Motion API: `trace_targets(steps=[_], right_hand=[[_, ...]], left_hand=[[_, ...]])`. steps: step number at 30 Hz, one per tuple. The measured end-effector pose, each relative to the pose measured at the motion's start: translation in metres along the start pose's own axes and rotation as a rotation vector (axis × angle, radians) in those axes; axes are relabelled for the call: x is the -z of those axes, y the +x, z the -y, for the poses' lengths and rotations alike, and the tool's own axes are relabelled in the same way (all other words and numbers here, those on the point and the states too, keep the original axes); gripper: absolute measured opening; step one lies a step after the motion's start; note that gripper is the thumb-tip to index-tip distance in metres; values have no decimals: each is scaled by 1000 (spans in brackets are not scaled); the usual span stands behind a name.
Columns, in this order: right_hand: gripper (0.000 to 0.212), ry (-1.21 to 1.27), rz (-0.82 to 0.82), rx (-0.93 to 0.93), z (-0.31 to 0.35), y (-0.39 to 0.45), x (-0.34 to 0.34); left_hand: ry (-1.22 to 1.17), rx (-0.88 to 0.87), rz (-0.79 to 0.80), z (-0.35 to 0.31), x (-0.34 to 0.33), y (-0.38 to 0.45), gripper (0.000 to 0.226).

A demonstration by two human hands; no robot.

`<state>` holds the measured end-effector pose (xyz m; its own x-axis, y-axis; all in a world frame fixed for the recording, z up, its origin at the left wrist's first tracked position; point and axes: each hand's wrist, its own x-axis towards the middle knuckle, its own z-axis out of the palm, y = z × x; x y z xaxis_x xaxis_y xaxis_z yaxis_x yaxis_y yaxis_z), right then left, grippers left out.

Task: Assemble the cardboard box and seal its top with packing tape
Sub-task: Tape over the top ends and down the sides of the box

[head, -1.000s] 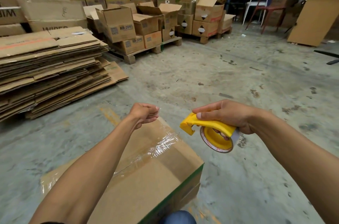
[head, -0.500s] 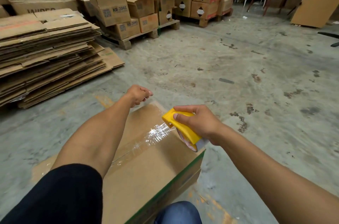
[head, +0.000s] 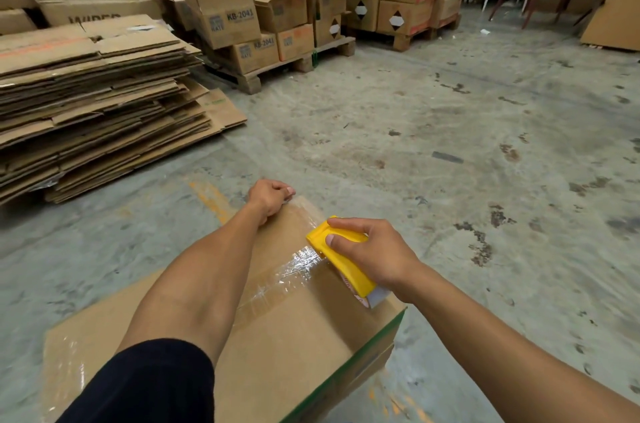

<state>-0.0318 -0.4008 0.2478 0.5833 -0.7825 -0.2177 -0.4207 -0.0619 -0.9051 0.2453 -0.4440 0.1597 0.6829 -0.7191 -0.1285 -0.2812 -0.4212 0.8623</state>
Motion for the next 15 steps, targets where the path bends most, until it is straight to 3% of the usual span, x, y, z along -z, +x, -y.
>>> trace_targets(steps=[15], right_hand=[[32,-41,23,-22,-20,18,4]], left_hand=[[-76,119,57,5,0,8,15]])
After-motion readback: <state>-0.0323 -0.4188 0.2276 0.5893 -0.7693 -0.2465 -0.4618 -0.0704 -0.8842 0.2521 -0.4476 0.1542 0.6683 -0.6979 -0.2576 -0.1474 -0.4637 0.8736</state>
